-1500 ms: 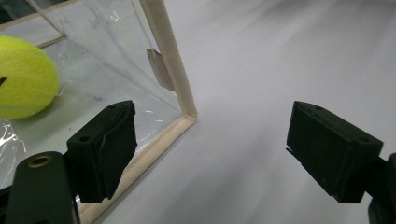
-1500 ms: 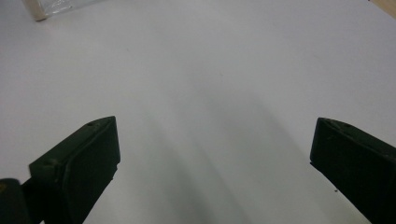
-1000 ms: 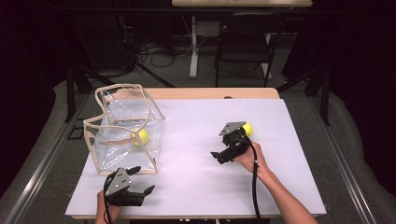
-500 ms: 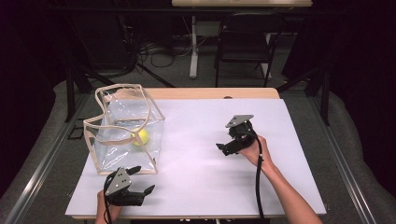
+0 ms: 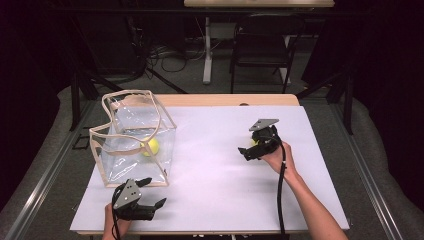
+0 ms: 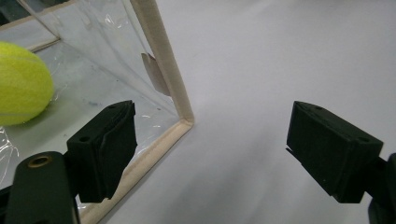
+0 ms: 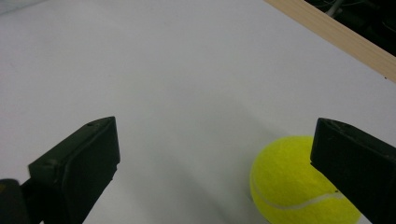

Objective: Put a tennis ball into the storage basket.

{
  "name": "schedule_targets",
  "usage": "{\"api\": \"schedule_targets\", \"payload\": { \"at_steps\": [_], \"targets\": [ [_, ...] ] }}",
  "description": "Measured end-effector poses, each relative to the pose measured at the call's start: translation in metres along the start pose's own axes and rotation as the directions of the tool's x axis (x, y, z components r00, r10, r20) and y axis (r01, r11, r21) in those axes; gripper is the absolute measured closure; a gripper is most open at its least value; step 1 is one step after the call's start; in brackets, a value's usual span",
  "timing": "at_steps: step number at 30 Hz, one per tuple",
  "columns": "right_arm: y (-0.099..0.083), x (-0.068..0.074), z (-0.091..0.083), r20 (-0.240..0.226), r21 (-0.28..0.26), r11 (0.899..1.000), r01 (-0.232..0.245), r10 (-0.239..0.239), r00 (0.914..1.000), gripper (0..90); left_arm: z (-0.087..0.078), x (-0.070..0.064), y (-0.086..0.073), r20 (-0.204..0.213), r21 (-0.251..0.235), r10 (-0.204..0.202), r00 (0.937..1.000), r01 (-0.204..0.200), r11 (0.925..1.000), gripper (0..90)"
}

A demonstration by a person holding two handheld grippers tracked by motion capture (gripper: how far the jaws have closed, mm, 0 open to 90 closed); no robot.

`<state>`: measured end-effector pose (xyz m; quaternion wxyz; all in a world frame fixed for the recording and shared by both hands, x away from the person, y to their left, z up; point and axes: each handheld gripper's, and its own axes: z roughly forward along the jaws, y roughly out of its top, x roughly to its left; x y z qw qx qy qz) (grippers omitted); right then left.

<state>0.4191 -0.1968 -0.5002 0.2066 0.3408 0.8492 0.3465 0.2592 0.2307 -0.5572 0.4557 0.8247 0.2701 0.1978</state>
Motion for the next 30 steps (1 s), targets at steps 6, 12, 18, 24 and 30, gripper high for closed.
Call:
{"api": "schedule_targets", "payload": {
  "at_steps": [6,12,18,24,30],
  "targets": [
    [-0.002,-0.01,0.0,0.017,-0.005,1.0,-0.025,0.025,0.9995,0.6,0.0,0.0,0.0,0.0,-0.003,-0.003,1.0,0.003,1.0,16.0],
    [-0.006,-0.019,0.002,0.038,-0.011,0.998,-0.062,0.062,0.9973,0.4,0.0,0.0,0.0,0.001,-0.004,0.0,1.0,0.0,1.0,16.0],
    [-0.009,-0.026,0.004,0.054,-0.007,0.997,-0.081,0.081,0.9952,0.4,0.001,0.0,0.0,0.001,-0.003,-0.003,1.0,0.003,1.0,16.0],
    [-0.012,-0.031,0.007,0.061,0.003,0.995,-0.1,0.1,0.9932,0.4,0.0,0.0,0.0,0.001,-0.002,-0.002,1.0,0.002,1.0,16.0],
    [-0.016,-0.036,0.013,0.069,0.018,0.992,-0.125,0.124,0.9899,0.1,0.001,0.0,0.0,0.001,-0.002,-0.003,1.0,0.003,1.0,16.0]
  ]
}}
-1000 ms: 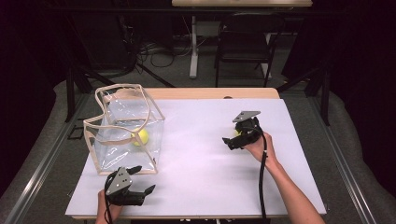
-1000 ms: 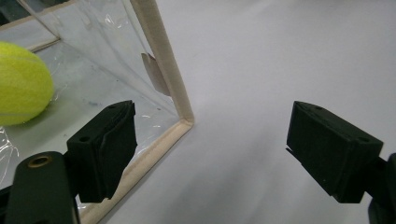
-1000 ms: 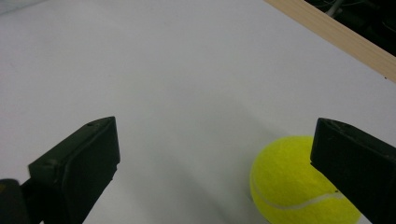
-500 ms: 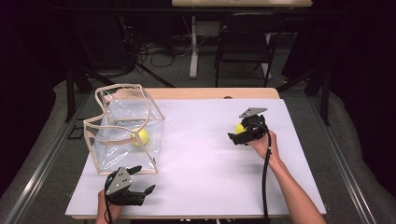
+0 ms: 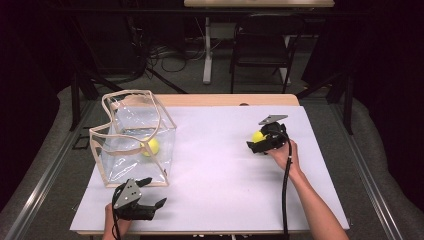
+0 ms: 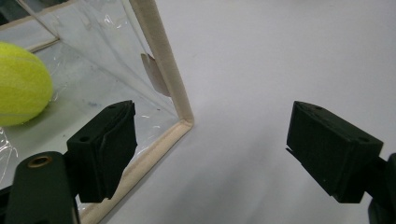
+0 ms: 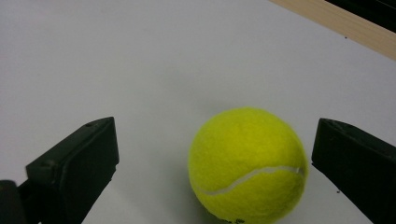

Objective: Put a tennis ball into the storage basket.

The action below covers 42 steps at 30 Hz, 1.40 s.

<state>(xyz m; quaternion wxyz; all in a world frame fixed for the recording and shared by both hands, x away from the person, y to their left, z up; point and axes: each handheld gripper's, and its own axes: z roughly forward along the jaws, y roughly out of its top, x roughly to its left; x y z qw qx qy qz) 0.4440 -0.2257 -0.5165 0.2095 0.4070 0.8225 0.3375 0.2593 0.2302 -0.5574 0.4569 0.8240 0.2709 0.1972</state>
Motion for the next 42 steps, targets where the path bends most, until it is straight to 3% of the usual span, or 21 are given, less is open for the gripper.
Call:
{"api": "schedule_targets", "payload": {
  "at_steps": [18,27,42],
  "targets": [
    [-0.011,-0.011,0.018,-0.01,0.054,0.996,-0.066,0.067,0.9977,0.1,0.0,0.001,0.0,-0.003,0.003,0.002,1.0,-0.002,1.0,16.0],
    [-0.014,-0.013,0.021,-0.005,0.08,0.993,-0.082,0.082,0.9966,9.8,-0.001,0.0,0.0,-0.003,0.002,-0.001,1.0,0.001,1.0,16.0],
    [-0.017,-0.017,0.022,0.045,0.099,0.991,-0.091,0.087,0.9952,25.1,-0.001,0.001,0.0,-0.002,0.005,0.002,1.0,-0.002,1.0,16.0]
  ]
}}
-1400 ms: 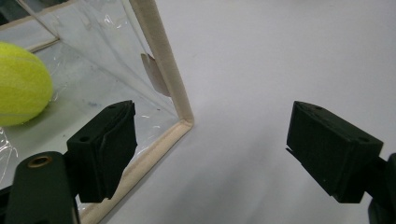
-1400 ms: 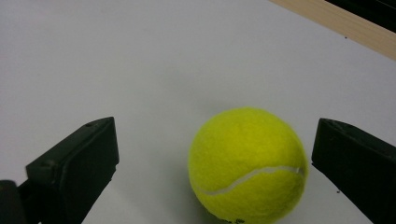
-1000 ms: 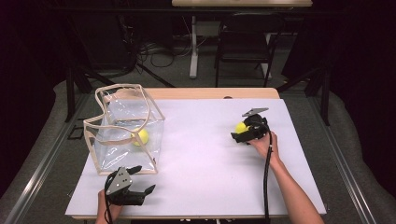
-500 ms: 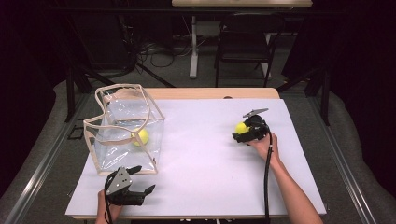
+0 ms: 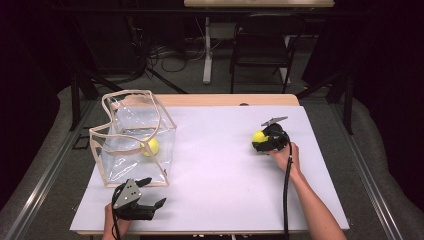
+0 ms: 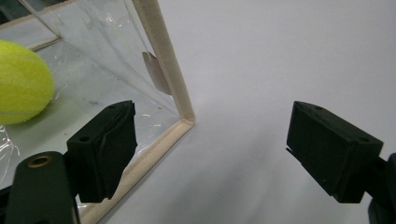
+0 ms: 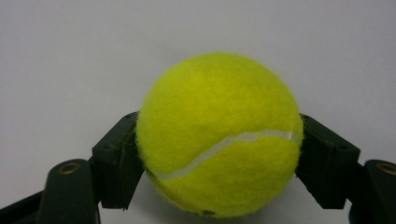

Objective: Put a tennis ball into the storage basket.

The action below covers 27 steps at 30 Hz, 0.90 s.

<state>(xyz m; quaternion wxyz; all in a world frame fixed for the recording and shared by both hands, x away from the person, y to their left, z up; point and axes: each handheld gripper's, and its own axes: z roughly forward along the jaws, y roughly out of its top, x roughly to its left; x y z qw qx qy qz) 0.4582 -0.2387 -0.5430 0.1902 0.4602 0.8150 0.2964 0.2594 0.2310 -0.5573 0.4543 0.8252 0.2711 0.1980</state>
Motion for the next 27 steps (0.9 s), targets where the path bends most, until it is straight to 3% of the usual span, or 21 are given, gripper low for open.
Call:
{"api": "schedule_targets", "payload": {
  "at_steps": [27],
  "targets": [
    [0.011,0.007,-0.012,0.03,0.017,0.998,0.069,-0.069,0.9972,25.7,0.0,0.0,0.0,0.001,-0.004,-0.002,1.0,0.002,1.0,16.0]
  ]
}}
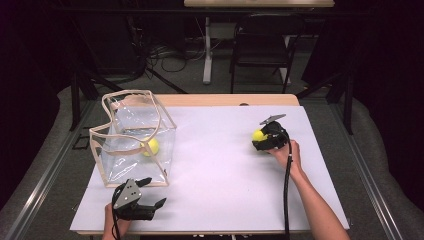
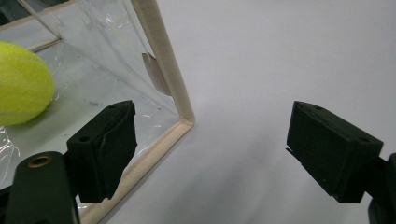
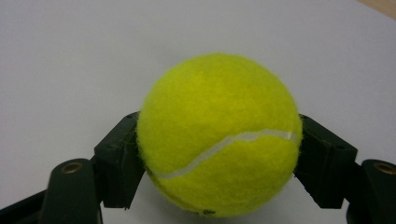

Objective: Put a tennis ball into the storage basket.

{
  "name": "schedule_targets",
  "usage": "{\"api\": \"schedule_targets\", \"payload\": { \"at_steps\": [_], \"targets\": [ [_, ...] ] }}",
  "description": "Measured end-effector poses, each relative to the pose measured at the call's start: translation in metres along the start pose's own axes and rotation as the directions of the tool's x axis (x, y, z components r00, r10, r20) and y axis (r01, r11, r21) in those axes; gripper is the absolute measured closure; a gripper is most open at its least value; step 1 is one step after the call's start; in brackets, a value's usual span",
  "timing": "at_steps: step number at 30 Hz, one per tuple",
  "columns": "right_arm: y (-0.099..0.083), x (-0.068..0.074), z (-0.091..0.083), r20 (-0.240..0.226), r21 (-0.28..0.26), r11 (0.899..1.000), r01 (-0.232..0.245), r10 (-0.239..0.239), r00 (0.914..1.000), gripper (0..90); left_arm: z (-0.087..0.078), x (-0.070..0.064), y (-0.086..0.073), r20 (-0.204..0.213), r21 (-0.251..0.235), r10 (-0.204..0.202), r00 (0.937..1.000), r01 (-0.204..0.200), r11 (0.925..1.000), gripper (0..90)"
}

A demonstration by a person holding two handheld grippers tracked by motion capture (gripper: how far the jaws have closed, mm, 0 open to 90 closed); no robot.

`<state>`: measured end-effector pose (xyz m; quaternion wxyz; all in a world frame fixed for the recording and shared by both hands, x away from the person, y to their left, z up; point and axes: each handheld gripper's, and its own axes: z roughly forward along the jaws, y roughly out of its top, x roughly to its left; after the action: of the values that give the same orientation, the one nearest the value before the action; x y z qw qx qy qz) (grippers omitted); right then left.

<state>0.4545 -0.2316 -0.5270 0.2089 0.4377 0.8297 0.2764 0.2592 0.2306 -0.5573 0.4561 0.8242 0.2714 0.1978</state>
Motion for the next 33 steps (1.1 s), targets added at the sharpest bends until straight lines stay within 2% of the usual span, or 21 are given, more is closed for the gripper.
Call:
{"api": "schedule_targets", "payload": {
  "at_steps": [13,33],
  "targets": [
    [0.008,0.009,-0.007,0.004,0.0,0.999,0.042,-0.042,0.9991,25.8,0.0,0.0,0.0,0.002,0.0,0.0,1.0,0.0,1.0,16.0],
    [0.026,0.022,-0.022,-0.002,-0.028,0.995,0.096,-0.096,0.9954,26.0,0.0,0.0,0.0,0.001,-0.001,0.0,1.0,0.0,1.0,16.0]
  ]
}}
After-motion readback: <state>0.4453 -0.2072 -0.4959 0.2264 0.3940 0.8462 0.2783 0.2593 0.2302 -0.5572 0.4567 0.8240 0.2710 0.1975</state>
